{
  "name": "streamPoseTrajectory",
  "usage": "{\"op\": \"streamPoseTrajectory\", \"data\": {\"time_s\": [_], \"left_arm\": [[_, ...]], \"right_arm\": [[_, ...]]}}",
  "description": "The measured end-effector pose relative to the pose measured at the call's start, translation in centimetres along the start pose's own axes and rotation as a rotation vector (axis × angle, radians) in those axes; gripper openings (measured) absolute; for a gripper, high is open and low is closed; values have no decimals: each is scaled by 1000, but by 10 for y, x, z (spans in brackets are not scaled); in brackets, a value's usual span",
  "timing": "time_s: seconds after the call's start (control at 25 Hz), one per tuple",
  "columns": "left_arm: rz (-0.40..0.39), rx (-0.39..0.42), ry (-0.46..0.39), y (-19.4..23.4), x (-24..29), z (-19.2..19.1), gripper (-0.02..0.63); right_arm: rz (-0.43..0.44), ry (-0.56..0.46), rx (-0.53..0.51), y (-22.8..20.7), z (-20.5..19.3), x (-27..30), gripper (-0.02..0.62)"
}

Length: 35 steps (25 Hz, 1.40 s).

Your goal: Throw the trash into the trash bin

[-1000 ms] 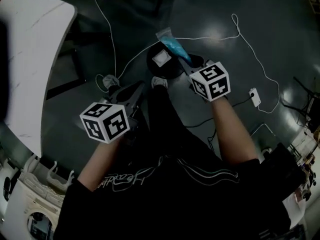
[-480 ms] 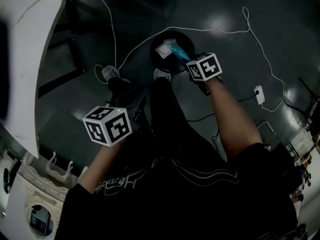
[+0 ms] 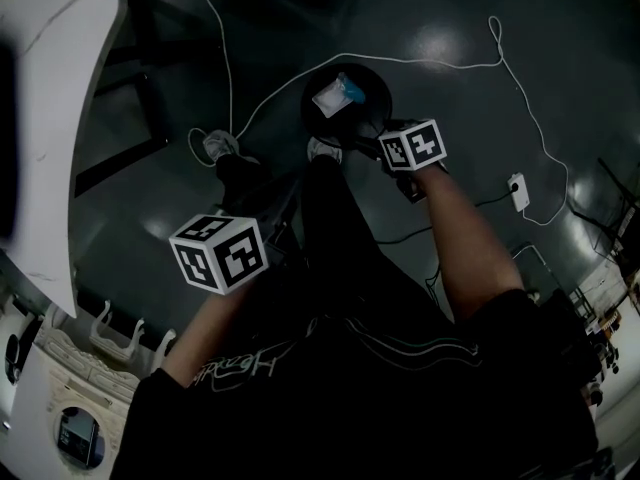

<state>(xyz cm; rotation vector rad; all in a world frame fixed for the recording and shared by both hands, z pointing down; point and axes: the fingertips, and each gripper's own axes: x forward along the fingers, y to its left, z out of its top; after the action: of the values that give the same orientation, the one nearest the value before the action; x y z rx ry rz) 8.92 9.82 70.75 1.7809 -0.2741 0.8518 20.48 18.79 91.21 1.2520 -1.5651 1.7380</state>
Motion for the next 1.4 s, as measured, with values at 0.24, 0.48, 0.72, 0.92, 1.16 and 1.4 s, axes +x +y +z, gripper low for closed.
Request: {"op": "streamPoseTrajectory", "data": {"time_s": [0.24, 0.48, 0.72, 0.92, 1.16, 1.4], "left_arm": [[-3, 42, -18, -18, -6, 14, 6], [-44, 121, -80, -52, -28, 43, 6], [-96, 169, -158, -84, -57, 70, 6], [-158, 276, -237, -129, -104, 97, 6], [-198, 417, -382, -193, -184, 120, 6], [-137, 596, -545, -230, -262, 138, 6]], "right_arm": [[125, -195, 87, 21, 27, -33, 344], [227, -455, 7, 70, 74, -119, 201], [361, -742, -59, 142, 127, -228, 36], [454, -868, -173, 218, 158, -308, 31], [398, -863, -446, 300, 170, -382, 31], [330, -880, -746, 373, 192, -438, 31]]}}
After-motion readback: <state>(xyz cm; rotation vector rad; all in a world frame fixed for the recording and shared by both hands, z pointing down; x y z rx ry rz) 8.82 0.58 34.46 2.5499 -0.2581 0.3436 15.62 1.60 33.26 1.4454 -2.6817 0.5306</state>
